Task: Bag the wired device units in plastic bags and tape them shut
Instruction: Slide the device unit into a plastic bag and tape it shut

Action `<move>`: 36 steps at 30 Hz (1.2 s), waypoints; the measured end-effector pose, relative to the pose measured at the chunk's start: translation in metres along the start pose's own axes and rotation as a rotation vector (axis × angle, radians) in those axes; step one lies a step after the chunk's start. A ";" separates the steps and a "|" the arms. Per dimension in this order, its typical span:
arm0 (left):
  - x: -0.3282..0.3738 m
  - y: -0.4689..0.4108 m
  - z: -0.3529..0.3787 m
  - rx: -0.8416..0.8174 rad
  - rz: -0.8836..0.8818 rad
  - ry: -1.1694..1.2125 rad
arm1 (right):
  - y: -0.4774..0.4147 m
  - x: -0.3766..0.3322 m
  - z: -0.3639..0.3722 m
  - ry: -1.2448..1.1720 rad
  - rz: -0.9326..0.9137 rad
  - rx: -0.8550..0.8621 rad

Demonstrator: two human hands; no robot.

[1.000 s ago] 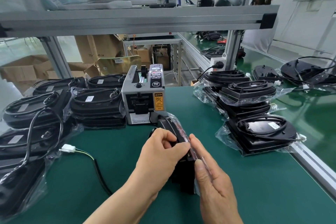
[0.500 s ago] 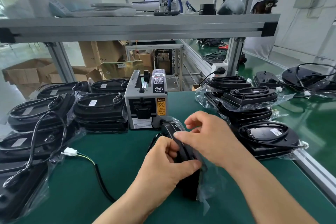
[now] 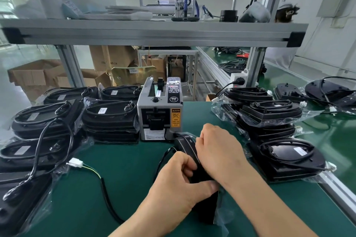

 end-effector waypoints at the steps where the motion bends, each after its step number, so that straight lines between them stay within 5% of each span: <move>1: 0.001 -0.002 -0.002 -0.038 0.003 0.014 | 0.001 0.000 0.002 -0.001 -0.003 0.022; 4: -0.001 -0.022 -0.020 -0.028 -0.046 0.272 | -0.001 0.006 0.005 0.023 0.002 0.021; 9: -0.023 -0.094 -0.069 0.405 -0.289 0.519 | 0.003 0.005 -0.003 0.049 -0.053 -0.004; 19: -0.042 -0.153 -0.071 0.509 -0.516 0.806 | -0.012 0.000 0.001 0.154 -0.055 -0.061; 26: -0.040 -0.153 -0.071 0.665 -0.453 0.884 | -0.005 0.000 0.002 0.076 -0.084 -0.024; 30: -0.033 -0.132 -0.077 0.491 -0.282 0.836 | -0.006 0.002 -0.002 0.007 -0.089 -0.017; 36: 0.004 -0.077 -0.051 -0.227 -0.122 0.554 | -0.011 0.006 0.002 -0.024 -0.048 -0.015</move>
Point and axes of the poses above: each hand's wrist, its own y-axis away from the middle knuckle, its own z-axis out of the palm, x = y × z, the point moved 4 cm from there along -y, towards the middle knuckle, and after that the axes turned 1 degree about -x, right-handed, at the moved point
